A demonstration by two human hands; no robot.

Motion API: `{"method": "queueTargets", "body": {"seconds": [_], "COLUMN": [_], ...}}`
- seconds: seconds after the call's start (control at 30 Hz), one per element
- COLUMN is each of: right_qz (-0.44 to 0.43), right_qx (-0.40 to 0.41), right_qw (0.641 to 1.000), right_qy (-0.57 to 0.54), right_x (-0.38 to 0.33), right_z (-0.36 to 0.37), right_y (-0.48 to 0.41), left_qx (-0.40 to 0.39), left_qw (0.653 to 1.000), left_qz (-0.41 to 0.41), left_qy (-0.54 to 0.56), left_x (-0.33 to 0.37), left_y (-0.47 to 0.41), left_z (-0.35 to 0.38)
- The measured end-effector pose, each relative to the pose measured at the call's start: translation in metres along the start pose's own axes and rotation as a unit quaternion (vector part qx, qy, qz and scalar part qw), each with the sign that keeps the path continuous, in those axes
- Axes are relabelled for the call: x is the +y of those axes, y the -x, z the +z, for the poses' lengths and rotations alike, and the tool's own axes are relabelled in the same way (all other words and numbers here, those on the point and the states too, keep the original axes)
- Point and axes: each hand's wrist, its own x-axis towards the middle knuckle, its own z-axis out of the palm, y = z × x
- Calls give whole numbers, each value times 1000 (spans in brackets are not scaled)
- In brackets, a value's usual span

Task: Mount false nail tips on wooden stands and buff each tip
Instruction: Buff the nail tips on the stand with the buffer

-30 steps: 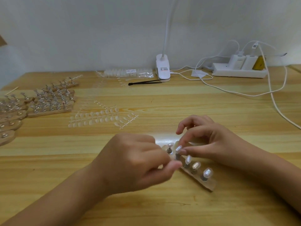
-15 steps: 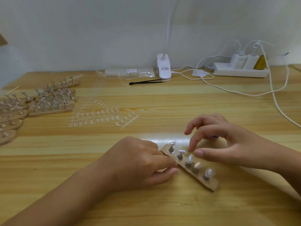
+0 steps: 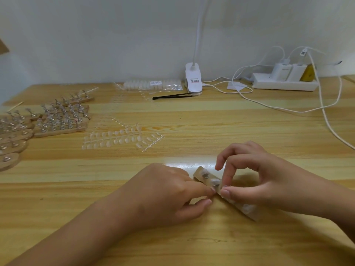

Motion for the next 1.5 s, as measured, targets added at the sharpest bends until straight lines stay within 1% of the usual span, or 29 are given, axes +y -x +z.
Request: {"method": "queueTargets", "body": {"seconds": [0.17,0.33,0.4,0.5,0.6,0.7,0.8,0.9,1.0,1.37,1.5], "right_qz": [19,20,30,60,96,127,141,139,144,148,142], "right_qx": [-8,-18,-25,-45,-75,-86,-84,-81,-78,-83,-96], "right_qw": [999,999,997,987,975,964,964,969,967,966,968], "right_qy": [-27,-37,-63,-139,-185,-216,-208,-189,-197,-195,-184], "right_x": [-2,-2,-1,0,4,6,5,4,4,7,5], "right_z": [-4,-3,-3,-7,-11,-13,-13,-13,-14,-15,-17], "right_y": [-1,0,-1,-3,-4,-5,-6,-5,-5,-7,-9], "left_qx": [-4,-7,-9,-8,12,62,93,76,59,43,32], "left_qw": [1000,999,998,997,996,993,990,990,992,998,999], "left_qz": [-2,-7,-6,5,21,52,65,65,59,4,-11], "left_qy": [-20,-43,-58,-76,-85,-86,-89,-95,-98,-34,-34], "left_x": [4,7,8,7,5,4,3,3,4,11,16], "left_y": [0,-2,-2,1,2,1,0,0,-2,-5,-7], "left_z": [0,1,4,8,9,9,8,11,15,12,10]}}
